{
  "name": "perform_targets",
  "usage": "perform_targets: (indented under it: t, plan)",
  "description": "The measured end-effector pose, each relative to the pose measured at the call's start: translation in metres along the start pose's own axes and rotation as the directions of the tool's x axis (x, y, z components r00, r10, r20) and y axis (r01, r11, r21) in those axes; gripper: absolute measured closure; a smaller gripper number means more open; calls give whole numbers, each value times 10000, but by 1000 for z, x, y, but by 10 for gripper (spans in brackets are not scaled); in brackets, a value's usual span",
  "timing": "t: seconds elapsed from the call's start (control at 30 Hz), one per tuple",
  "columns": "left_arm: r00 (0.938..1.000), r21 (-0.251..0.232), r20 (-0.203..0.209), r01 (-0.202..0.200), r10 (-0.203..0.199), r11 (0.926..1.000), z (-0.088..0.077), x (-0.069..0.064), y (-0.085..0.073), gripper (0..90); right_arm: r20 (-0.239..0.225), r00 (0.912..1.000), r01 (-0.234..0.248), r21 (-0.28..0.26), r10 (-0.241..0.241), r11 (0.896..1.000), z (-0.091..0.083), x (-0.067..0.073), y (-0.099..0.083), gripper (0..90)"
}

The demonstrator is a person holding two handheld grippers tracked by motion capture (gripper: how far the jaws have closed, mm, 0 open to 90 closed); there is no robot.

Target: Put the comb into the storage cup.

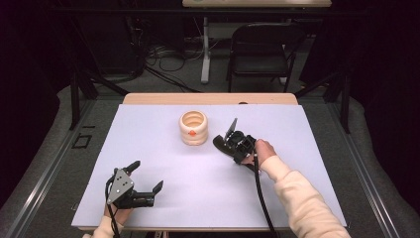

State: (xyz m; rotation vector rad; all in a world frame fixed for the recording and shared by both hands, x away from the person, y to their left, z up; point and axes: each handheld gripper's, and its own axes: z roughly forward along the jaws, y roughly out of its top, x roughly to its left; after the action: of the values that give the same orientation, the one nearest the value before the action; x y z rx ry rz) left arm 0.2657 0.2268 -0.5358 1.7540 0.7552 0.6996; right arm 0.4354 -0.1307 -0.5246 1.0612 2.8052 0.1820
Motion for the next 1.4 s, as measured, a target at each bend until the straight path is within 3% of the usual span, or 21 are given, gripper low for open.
perform_targets:
  t: [0.37,0.83,0.87,0.93,1.4]
  plan:
    - [10000,13,-2,-7,7,10000,0,0,0,0,-27,10000,-86,-124,86,9999,2,-2,-1,715]
    - [10000,3,-1,2,-2,10000,0,0,0,0,-243,9993,-289,-201,284,9994,1,-6,-3,725]
    - [10000,9,2,-4,4,10000,0,0,0,0,-252,9992,-321,-448,310,9985,2,-7,-4,725]
    - [10000,14,-4,-7,7,10000,0,0,0,0,-200,9996,-188,-406,180,9990,-1,-10,-6,725]
    - [10000,15,-19,3,-3,10000,0,0,0,0,-446,9974,-613,-1014,570,9930,-13,-13,-16,725]
